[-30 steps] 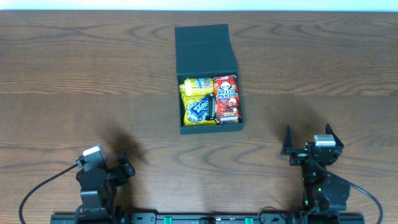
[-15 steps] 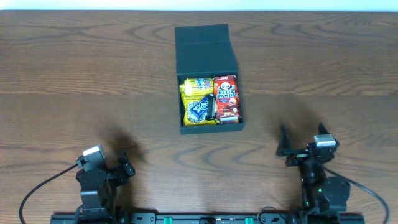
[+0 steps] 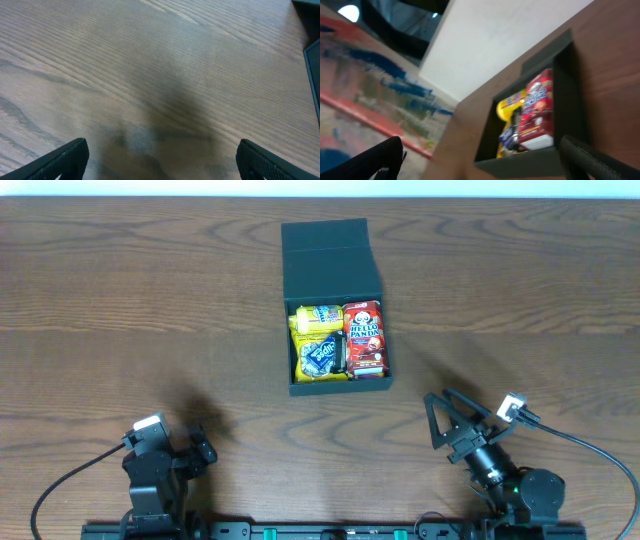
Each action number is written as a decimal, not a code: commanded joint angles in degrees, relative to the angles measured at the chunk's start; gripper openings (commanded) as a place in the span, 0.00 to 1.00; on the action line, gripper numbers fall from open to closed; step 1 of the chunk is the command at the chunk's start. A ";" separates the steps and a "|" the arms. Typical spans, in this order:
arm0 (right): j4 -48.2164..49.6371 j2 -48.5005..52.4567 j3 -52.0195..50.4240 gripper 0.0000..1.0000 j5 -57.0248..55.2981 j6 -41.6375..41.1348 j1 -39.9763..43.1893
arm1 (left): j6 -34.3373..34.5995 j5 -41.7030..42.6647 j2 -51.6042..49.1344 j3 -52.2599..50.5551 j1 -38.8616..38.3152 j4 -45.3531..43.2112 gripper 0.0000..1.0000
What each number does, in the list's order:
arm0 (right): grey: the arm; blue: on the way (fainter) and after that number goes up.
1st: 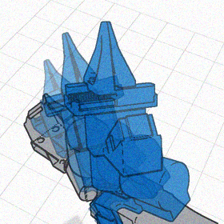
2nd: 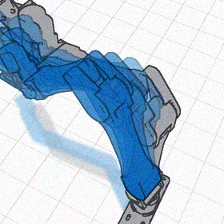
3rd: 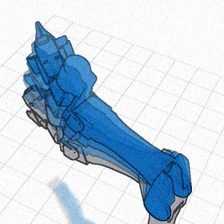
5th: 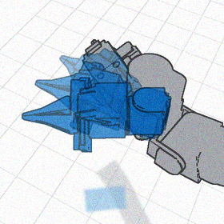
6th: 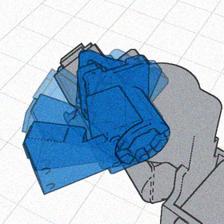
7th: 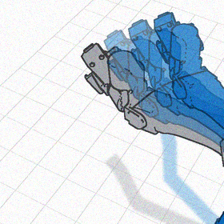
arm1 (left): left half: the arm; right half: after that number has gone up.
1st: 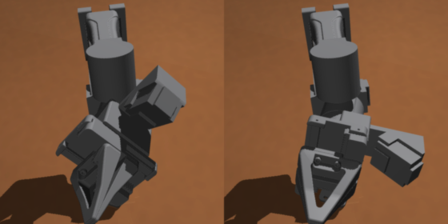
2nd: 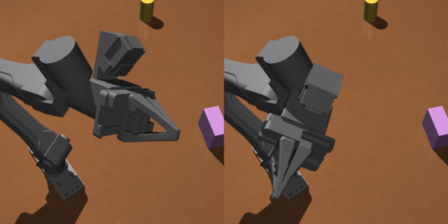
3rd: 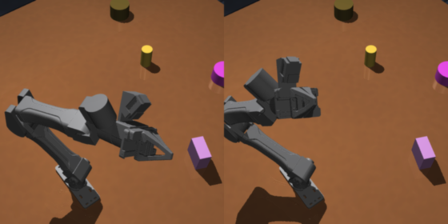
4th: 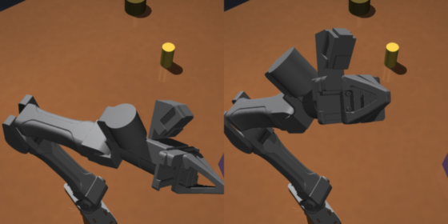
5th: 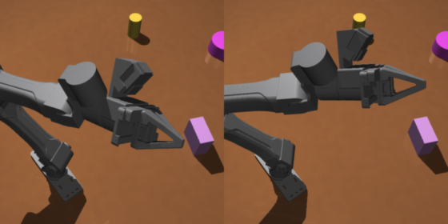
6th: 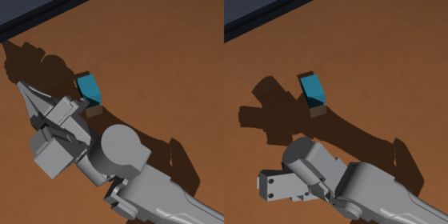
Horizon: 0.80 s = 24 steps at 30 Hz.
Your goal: 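Move the right gripper forward to the box's right edge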
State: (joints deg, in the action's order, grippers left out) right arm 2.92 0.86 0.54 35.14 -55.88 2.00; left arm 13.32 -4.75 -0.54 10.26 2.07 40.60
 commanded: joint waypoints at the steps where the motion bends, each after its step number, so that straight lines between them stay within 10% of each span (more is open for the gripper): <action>1: 2.14 -0.26 -0.22 0.99 2.27 -0.90 -0.48 | 0.17 -0.96 0.24 -0.83 0.26 1.40 0.95; 10: 7.41 7.96 -0.20 0.95 -6.73 8.70 -0.46 | 0.17 -0.96 0.24 -0.83 0.26 1.40 0.95; 24: 24.17 65.16 27.39 0.96 -7.34 27.85 -0.46 | 0.17 -0.96 0.24 -0.83 0.26 1.40 0.95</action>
State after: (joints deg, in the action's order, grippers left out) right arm 26.87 58.06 20.27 26.92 -34.98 1.96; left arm 13.32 -4.91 -0.56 10.26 2.11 40.64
